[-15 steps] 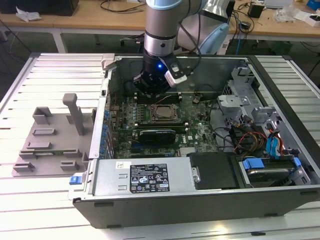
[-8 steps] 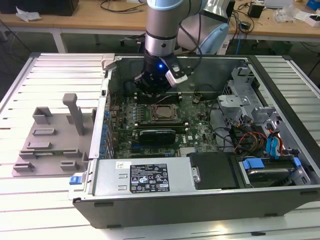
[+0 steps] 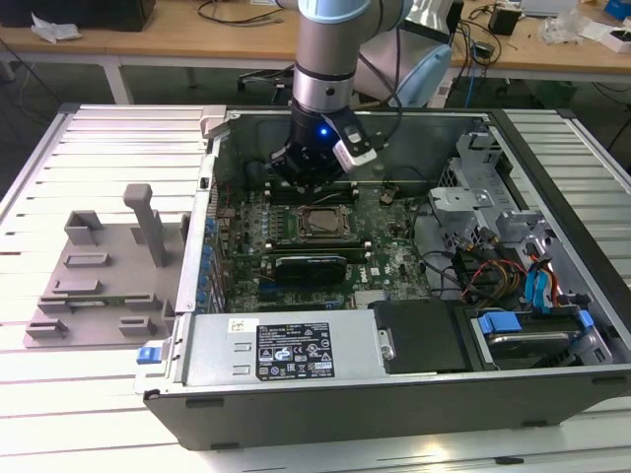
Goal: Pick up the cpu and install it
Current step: 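Install the first cpu locking lever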
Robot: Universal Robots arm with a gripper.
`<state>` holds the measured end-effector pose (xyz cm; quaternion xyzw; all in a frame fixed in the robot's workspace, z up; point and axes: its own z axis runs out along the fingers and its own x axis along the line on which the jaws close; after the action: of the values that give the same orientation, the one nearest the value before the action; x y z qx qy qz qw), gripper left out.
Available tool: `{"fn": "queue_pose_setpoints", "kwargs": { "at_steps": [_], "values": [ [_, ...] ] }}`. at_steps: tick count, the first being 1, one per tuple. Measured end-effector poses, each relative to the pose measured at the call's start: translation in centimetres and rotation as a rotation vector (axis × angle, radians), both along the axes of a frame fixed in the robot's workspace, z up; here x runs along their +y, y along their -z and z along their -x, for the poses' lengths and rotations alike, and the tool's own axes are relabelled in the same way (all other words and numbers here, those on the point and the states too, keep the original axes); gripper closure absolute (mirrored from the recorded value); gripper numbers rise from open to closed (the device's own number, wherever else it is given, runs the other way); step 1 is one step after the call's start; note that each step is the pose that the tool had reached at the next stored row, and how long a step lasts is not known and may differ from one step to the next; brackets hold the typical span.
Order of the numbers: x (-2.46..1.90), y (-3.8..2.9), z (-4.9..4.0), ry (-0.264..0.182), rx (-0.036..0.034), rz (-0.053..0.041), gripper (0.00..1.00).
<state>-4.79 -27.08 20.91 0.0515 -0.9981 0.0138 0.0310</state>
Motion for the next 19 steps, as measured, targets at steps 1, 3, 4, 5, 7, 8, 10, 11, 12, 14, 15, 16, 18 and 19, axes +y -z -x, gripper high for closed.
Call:
{"fn": "queue_pose_setpoints", "kwargs": {
  "at_steps": [1, 3, 4, 5, 7, 8, 10, 11, 12, 14, 15, 16, 18, 19],
  "values": [
    [0.0, 0.0, -0.11, 0.0, 0.0001, 0.0001, 0.89],
    [0.0, 0.02, -0.35, 0.0, -0.0001, -0.0001, 0.89],
    [0.0, 0.02, -0.5, 0.0, 0.0, 0.0, 0.89],
    [0.0, 0.03, -0.69, 0.0, -0.0001, -0.0002, 0.89],
    [0.0, 0.03, -0.93, 0.0, -0.0001, -0.0001, 0.89],
    [0.0, 0.04, -1.07, 0.0, -0.0001, -0.0001, 0.89],
    [0.0, 0.05, -1.43, 0.0, -0.0001, -0.0001, 0.89],
    [0.0, 0.06, -1.53, 0.0, 0.0, -0.0001, 0.89],
    [0.0, 0.08, -1.72, 0.0, 0.0, -0.0003, 0.89],
    [0.0, 0.09, -1.94, 0.0, 0.0001, -0.0002, 0.89],
    [0.0, 0.1, -2.12, 0.0, 0.0003, -0.0002, 0.89],
    [0.0, 0.11, -2.25, 0.0, 0.0004, -0.0001, 0.89],
    [0.0, 0.13, -2.52, 0.0, 0.0006, -0.0002, 0.89],
    [0.0, 0.14, -2.7, 0.0, 0.0009, -0.0001, 0.89]
  ]
}}
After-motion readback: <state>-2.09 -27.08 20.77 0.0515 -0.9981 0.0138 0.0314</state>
